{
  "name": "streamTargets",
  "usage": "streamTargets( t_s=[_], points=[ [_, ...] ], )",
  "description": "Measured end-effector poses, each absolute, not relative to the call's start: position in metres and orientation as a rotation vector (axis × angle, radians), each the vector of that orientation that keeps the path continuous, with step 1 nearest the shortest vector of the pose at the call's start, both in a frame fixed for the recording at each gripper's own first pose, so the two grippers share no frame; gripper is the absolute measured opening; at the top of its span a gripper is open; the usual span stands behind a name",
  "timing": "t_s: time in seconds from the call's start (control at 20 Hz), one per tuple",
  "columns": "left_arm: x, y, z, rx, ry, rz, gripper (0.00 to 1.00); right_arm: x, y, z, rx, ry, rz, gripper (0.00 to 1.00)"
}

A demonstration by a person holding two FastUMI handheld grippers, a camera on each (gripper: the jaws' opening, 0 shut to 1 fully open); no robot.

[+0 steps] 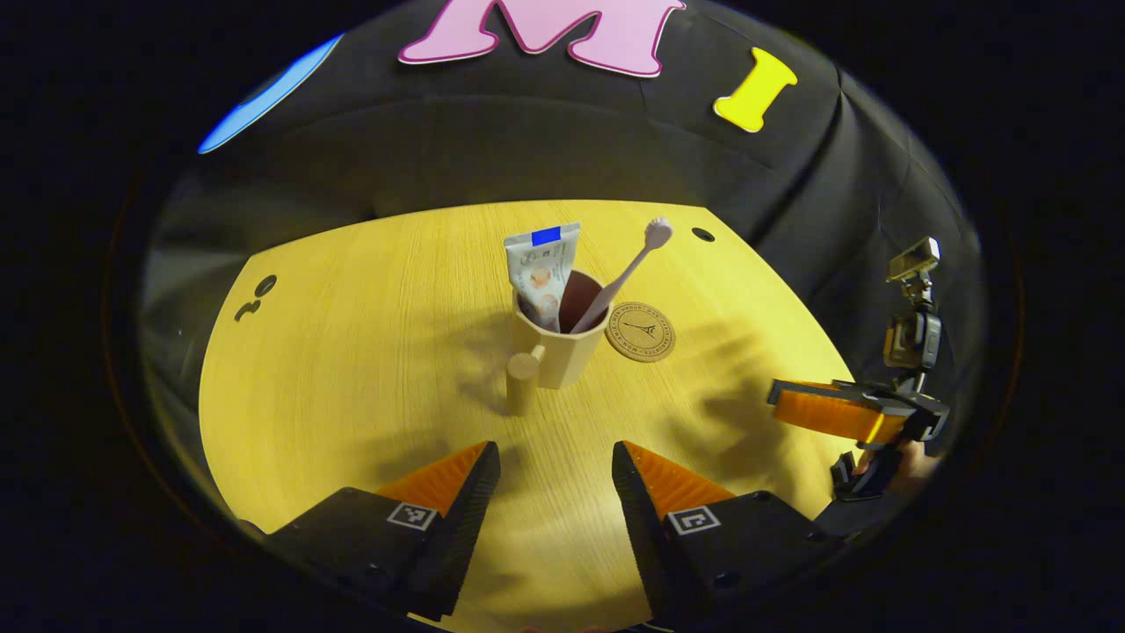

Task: Put the toothbrush and toothpaste on the desktop into the cup, then pick up the cup and place it on the coaster on the desktop.

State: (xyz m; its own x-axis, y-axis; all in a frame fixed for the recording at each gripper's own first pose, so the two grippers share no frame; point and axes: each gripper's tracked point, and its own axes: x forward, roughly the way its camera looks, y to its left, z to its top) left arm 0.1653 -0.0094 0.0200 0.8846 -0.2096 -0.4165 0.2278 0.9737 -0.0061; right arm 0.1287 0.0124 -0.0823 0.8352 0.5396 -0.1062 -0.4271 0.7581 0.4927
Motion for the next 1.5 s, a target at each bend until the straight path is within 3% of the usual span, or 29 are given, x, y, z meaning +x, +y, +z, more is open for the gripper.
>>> streamTargets(
  t_s=[0.05, 0.1, 0.35, 0.5, 0.55, 0.6, 0.65, 0.7, 0.75, 1.1, 1.3, 1.35, 1.4, 1.5],
  points=[
    [0.172, -0.008, 0.021, 0.049, 0.451, -0.228, 0.80, 0.122, 0.003, -0.088, 0.464, 0.260, 0.524, 0.49],
    [0.180, -0.007, 0.022, 0.051, 0.476, -0.229, 0.80, 0.117, -0.007, -0.094, 0.454, 0.273, 0.513, 0.58],
    [0.215, -0.002, 0.016, 0.108, 0.569, -0.245, 0.79, 0.093, -0.046, -0.109, 0.492, 0.327, 0.442, 0.58],
    [0.232, 0.001, 0.012, 0.156, 0.615, -0.242, 0.72, 0.090, -0.066, -0.123, 0.491, 0.339, 0.399, 0.58],
    [0.238, 0.002, 0.011, 0.175, 0.624, -0.241, 0.80, 0.090, -0.071, -0.125, 0.497, 0.343, 0.391, 0.57],
    [0.244, 0.001, 0.011, 0.194, 0.630, -0.240, 0.70, 0.092, -0.073, -0.126, 0.504, 0.347, 0.386, 0.57],
    [0.249, 0.000, 0.011, 0.208, 0.635, -0.239, 0.76, 0.092, -0.075, -0.128, 0.510, 0.348, 0.383, 0.57],
    [0.253, -0.002, 0.011, 0.219, 0.644, -0.243, 0.67, 0.092, -0.076, -0.129, 0.513, 0.351, 0.380, 0.57],
    [0.258, -0.005, 0.010, 0.232, 0.652, -0.246, 0.71, 0.093, -0.077, -0.129, 0.515, 0.353, 0.379, 0.57],
    [0.272, -0.002, -0.002, 0.325, 0.751, -0.223, 0.32, 0.095, -0.071, -0.139, 0.506, 0.378, 0.399, 0.57],
    [0.270, -0.002, 0.000, 0.314, 0.745, -0.227, 0.30, 0.094, -0.071, -0.142, 0.518, 0.388, 0.398, 0.58],
    [0.271, -0.003, 0.000, 0.305, 0.735, -0.229, 0.34, 0.095, -0.072, -0.140, 0.517, 0.385, 0.398, 0.58],
    [0.270, -0.003, 0.001, 0.297, 0.732, -0.231, 0.29, 0.095, -0.073, -0.140, 0.519, 0.383, 0.396, 0.58],
    [0.267, -0.004, 0.000, 0.287, 0.732, -0.236, 0.29, 0.096, -0.072, -0.140, 0.522, 0.382, 0.393, 0.58]
  ],
)
